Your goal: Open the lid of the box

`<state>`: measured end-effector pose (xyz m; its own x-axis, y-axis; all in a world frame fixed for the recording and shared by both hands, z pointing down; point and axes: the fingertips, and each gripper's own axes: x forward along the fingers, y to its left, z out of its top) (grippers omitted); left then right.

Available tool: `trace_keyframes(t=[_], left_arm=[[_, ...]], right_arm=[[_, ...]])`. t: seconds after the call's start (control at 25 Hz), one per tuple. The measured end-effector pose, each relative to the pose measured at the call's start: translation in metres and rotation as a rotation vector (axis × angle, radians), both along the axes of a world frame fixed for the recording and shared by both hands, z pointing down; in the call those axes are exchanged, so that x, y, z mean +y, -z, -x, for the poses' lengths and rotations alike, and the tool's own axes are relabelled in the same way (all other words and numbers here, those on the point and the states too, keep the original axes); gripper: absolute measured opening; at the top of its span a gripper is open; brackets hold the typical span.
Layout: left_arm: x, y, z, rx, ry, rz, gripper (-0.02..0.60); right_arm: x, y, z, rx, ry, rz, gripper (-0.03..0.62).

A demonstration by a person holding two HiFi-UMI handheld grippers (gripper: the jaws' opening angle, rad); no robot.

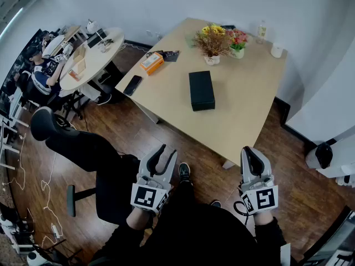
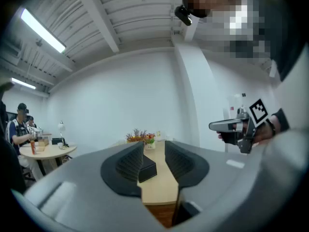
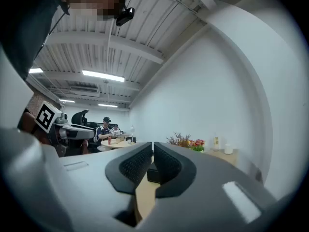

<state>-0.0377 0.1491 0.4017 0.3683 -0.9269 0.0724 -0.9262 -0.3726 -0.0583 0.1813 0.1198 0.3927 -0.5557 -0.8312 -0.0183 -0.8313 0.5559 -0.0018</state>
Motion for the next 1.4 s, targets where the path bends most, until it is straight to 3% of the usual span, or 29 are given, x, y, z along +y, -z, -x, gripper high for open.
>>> trace_keyframes(t=[0.16,0.32,0.48,0.64,0.88,0.96,1.12,1.2,1.4], left_arm=[[-0.067,-0.021,0.029,0.049,-0.046,0.030,0.180],[-0.149,-0.050,0.048,0.076,-0.134,0.103,0.204],[-0.212,-0.094,0.046,0.001,-0.238,0.181,0.216],[-0.255,-0.143,0.038,-0.055,-0.309,0.294,0.278],[-0.293,-0.198,0.026,-0.159,-0.372,0.420,0.298],[-0.301,-0.206,0.022,-0.195,-0.383,0.434,0.301],[-0.305,-0.215,0.007,-0.282,-0.415,0.441,0.312],[-0.304,-0.221,0.003,-0.312,-0.424,0.455,0.325],[-0.301,-0.237,-0.004,-0.333,-0.422,0.491,0.334]], right_arm=[[-0.045,-0.023,0.023,0.064,-0.032,0.041,0.018],[-0.105,-0.046,0.044,0.077,-0.095,0.166,0.023],[-0.161,-0.075,0.062,0.137,-0.147,0.279,0.037],[-0.203,-0.117,0.087,0.186,-0.154,0.388,0.124],[-0.264,-0.183,0.117,0.144,-0.085,0.603,0.138],[-0.282,-0.201,0.125,0.126,-0.036,0.661,0.138],[-0.310,-0.214,0.133,-0.002,0.042,0.767,0.137],[-0.321,-0.217,0.135,-0.028,0.059,0.796,0.137],[-0.326,-0.231,0.143,0.059,0.094,0.785,0.133]])
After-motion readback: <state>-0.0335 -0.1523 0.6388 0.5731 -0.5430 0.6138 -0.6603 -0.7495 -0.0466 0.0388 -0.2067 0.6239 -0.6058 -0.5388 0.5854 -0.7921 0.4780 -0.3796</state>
